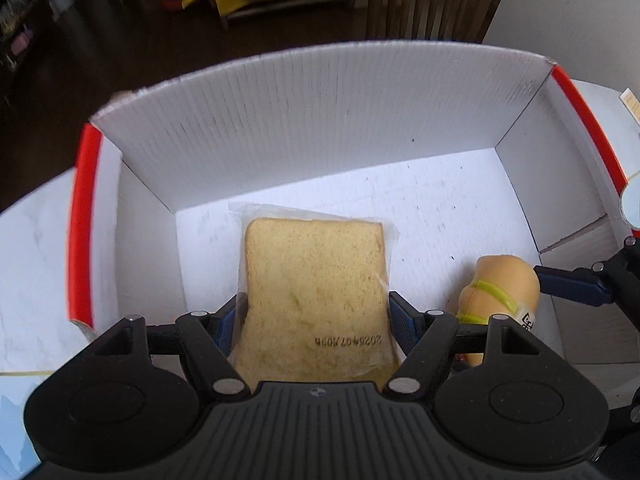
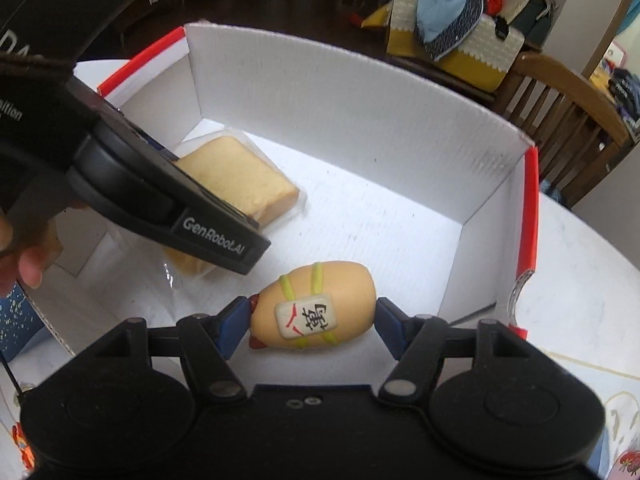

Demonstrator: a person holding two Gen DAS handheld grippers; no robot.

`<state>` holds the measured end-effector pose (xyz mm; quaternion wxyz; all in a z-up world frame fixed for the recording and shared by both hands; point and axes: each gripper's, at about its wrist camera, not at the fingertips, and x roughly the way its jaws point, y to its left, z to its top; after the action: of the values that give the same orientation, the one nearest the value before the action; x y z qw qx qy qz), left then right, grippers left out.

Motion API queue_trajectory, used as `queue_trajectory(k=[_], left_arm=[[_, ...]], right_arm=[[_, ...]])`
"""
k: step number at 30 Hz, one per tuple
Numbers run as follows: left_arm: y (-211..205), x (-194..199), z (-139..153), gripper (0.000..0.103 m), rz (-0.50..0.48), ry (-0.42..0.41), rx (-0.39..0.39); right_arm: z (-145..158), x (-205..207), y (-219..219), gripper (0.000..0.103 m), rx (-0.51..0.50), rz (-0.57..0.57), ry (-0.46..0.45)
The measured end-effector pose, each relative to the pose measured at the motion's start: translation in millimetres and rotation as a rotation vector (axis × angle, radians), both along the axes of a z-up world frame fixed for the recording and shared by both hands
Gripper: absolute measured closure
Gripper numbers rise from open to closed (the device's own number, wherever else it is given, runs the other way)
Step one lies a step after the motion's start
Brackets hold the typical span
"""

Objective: Organize objects
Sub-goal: 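Lower both items into the box and open both grippers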

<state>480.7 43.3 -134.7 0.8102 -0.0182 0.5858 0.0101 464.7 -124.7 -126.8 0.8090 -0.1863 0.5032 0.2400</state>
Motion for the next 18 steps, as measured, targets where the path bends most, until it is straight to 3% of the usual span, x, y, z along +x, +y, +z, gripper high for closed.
queue_trajectory(k=[6,8,16,18], left_arm=[[2,-1,-7,0.030,-0.002,0.039,-0.032],[3,-2,-5,0.026,0.002,0.032,-0.039],[8,-18,25,0.025,0.031,-0.058,-0.062],[7,-24,37,0.025,0.032,-0.088,-0.067]], right_arm=[[0,1,2,0.032,-0.007,0.002,0.044],[0,6,3,0.031,-0.009,0.002,0.053],[14,6,-2,0.029,0.028,-0.021,0.039],[21,1,-4,0.024,0.029,-0.026,0.004]])
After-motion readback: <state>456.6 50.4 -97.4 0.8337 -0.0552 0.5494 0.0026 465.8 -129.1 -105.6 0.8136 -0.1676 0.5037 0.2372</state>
